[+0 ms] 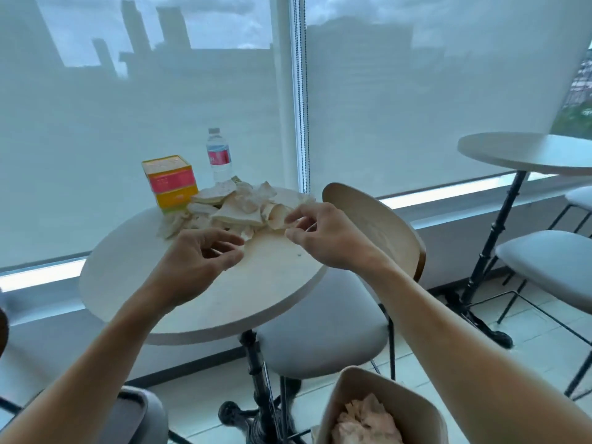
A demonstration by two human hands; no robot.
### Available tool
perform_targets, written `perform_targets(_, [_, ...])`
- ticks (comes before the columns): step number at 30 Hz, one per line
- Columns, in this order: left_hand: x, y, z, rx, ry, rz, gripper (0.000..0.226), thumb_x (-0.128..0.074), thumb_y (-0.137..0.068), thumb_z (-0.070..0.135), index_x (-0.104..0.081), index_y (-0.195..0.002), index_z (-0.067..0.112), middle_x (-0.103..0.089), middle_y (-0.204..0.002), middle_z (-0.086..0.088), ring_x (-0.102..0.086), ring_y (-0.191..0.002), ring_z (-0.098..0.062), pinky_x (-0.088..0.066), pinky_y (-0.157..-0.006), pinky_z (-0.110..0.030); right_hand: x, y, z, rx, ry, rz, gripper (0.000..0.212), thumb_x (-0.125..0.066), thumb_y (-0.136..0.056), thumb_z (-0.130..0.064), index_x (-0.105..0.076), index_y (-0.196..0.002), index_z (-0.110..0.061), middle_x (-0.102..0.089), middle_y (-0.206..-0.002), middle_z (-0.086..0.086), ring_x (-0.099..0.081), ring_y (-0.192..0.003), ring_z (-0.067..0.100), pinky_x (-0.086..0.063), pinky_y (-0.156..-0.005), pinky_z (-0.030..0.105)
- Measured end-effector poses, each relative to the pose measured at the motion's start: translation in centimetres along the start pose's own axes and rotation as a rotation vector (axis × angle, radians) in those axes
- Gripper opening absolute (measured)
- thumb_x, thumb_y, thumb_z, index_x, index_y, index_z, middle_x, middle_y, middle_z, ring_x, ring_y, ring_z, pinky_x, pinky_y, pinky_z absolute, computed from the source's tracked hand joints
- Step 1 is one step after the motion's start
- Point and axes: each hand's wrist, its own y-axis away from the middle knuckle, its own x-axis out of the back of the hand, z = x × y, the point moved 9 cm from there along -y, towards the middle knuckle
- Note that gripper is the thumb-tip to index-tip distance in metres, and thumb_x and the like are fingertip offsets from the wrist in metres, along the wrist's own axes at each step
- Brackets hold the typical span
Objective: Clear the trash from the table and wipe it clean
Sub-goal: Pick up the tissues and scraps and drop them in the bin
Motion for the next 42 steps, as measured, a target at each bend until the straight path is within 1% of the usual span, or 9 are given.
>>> perform_targets(4, [3.5, -3.0, -1.9, 0.002, -0.013, 0.04, 0.011, -0.072, -0.086, 0.014, -0.073, -0.091, 0.025, -0.073, -0.084, 0.002, -0.065, -0.07, -0.006, -0.05, -0.068, -0.02, -1.7, -4.3, 0.2, -0.03, 0.157, 0.065, 0.03, -0.061, -0.086, -0.027, -0.065, -0.116, -0.028, -0.066, -0.103, 0.002, -0.059, -0.107, 0.02, -0.052, -0.092, 0.041])
perform_targets(7, [5.2, -5.1, -2.7, -0.015, -0.009, 0.064, 0.013, -0.073, -0.085, 0.013, -0.073, -0.088, 0.025, -0.072, -0.074, 0.006, -0.061, -0.064, -0.004, -0.049, -0.068, -0.021, -2.8, -6.9, 1.4, -0.095, 0.262, 0.087, 0.051, -0.06, -0.088, -0.028, -0.05, -0.138, -0.024, -0.051, -0.136, 0.011, -0.045, -0.129, 0.026, -0.042, -0.106, 0.04])
perform_targets(12, [6.5, -9.0, -3.7, -0.043, -0.019, 0.057, 0.01, -0.074, -0.085, 0.012, -0.074, -0.089, 0.022, -0.071, -0.08, 0.003, -0.059, -0.065, -0.006, -0.051, -0.068, -0.025, -4.3, -10.1, 3.9, -0.228, 0.361, 0.114, 0.055, -0.053, -0.091, -0.026, -0.041, -0.143, -0.012, -0.041, -0.146, 0.017, -0.038, -0.136, 0.031, -0.036, -0.109, 0.04])
perform_targets(17, [5.5, -12.3, -3.1, -0.13, -0.121, 0.026, 0.013, -0.074, -0.085, 0.017, -0.072, -0.09, 0.028, -0.069, -0.083, 0.014, -0.061, -0.067, 0.001, -0.045, -0.056, -0.015, -4.7, -11.2, 4.8, -0.247, 0.297, 0.224, 0.022, -0.054, -0.092, -0.026, -0.068, -0.101, -0.011, -0.062, -0.116, 0.013, -0.061, -0.103, 0.028, -0.05, -0.087, 0.035])
perform_targets(19, [4.9, -13.2, -2.3, -0.179, -0.196, 0.03, 0.015, -0.073, -0.085, 0.018, -0.072, -0.097, 0.028, -0.068, -0.085, 0.016, -0.061, -0.071, 0.0, -0.043, -0.056, -0.014, -4.6, -11.2, 4.7, -0.238, 0.235, 0.254, 0.023, -0.056, -0.092, -0.028, -0.07, -0.101, -0.011, -0.066, -0.103, 0.008, -0.063, -0.097, 0.025, -0.051, -0.085, 0.035])
perform_targets(25, [1.5, -16.9, -1.4, -0.306, -0.557, -0.045, 0.042, -0.067, -0.089, 0.026, -0.06, -0.13, 0.022, -0.059, -0.131, -0.003, -0.049, -0.118, -0.023, -0.042, -0.099, -0.038, -3.0, -10.0, 3.1, -0.214, 0.045, 0.34, 0.019, -0.06, -0.091, -0.028, -0.072, -0.102, -0.02, -0.068, -0.088, -0.005, -0.063, -0.085, 0.015, -0.049, -0.077, 0.026])
perform_targets(28, [-0.6, -18.1, -2.0, -0.31, -0.746, -0.132, 0.051, -0.063, -0.091, 0.031, -0.051, -0.14, 0.02, -0.052, -0.141, -0.006, -0.037, -0.129, -0.025, -0.036, -0.104, -0.04, -2.2, -9.0, 2.2, -0.189, 0.034, 0.35, 0.016, -0.06, -0.09, -0.033, -0.072, -0.098, -0.024, -0.066, -0.08, -0.011, -0.063, -0.078, 0.012, -0.05, -0.071, 0.026])
perform_targets(38, [-2.5, -18.5, -2.1, -0.364, -0.88, -0.104, 0.022, -0.063, -0.086, 0.025, -0.072, -0.104, 0.018, -0.07, -0.105, -0.008, -0.057, -0.102, -0.025, -0.053, -0.082, -0.039, 0.2, -3.9, 1.9, -0.17, 0.042, 0.322, 0.015, -0.061, -0.093, -0.037, -0.072, -0.095, -0.027, -0.064, -0.073, -0.014, -0.059, -0.069, -0.001, -0.039, -0.053, 0.004])
perform_targets(42, [-2.5, -17.0, 0.0, -0.409, -0.782, 0.003, 0.021, -0.062, -0.09, 0.023, -0.072, -0.106, 0.013, -0.071, -0.102, -0.013, -0.058, -0.102, -0.032, -0.052, -0.083, -0.042, 1.3, -1.1, 2.9, -0.186, 0.024, 0.311, 0.015, -0.061, -0.093, -0.039, -0.071, -0.095, -0.028, -0.063, -0.075, -0.015, -0.055, -0.063, -0.006, -0.036, -0.05, 0.001])
